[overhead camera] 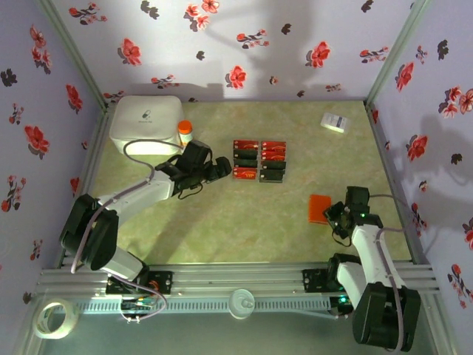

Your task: Put the credit cards into the card holder

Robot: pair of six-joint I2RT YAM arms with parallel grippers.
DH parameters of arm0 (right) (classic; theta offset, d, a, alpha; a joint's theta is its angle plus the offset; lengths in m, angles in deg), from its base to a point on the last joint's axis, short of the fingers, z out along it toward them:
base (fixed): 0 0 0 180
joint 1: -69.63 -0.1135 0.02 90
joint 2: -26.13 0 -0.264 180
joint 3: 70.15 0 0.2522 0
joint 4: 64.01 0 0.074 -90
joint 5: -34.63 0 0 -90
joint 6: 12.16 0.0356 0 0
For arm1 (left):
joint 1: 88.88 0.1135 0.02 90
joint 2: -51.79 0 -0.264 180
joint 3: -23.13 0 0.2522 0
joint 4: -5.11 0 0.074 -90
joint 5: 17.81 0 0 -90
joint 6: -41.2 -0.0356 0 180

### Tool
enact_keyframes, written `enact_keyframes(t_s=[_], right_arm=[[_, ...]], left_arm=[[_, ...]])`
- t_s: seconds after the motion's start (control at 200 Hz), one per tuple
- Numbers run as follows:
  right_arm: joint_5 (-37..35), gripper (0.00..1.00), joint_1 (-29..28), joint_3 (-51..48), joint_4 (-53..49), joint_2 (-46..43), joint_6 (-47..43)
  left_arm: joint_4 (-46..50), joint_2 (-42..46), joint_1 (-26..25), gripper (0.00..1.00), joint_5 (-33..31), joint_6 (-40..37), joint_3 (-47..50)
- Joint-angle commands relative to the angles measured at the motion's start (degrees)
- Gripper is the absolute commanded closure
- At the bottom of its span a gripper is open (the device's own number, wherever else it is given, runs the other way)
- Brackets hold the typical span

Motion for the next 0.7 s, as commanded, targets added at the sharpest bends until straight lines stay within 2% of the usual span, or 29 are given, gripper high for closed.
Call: enact_keyframes(t_s=[0.0, 0.315, 0.365, 0.435, 0.525, 0.695], right_arm=[[1.45, 0.63, 0.67, -0.91, 1.71, 0.6, 0.48], [4.33, 0.66, 1.58, -3.21, 4.79, 1.76, 0.25], [4.86, 0.7, 1.7, -3.51, 5.28, 1.88, 0.2], [5.56, 0.8, 1.84, -3.94, 5.85, 2.05, 0.15], [6.45, 1.0, 2.2, -4.38, 6.09, 1.61, -0.15], [8.88, 1.0, 2.93, -3.72, 4.11, -2.28, -0.74]], left_arm=[[0.18, -1.25, -0.8, 0.0, 0.49, 1.53, -1.95], [0.23, -2.6, -2.3, 0.0, 0.34, 2.73, -3.21], [0.26, -2.77, -2.6, 0.0, 0.32, 2.97, -3.24], [0.21, -2.96, -2.91, 0.0, 0.3, 3.25, -3.37], [0.03, -3.37, -3.26, 0.0, 0.15, 3.47, -3.54], [0.55, -3.29, -3.37, 0.0, 0.12, 3.13, -3.84]])
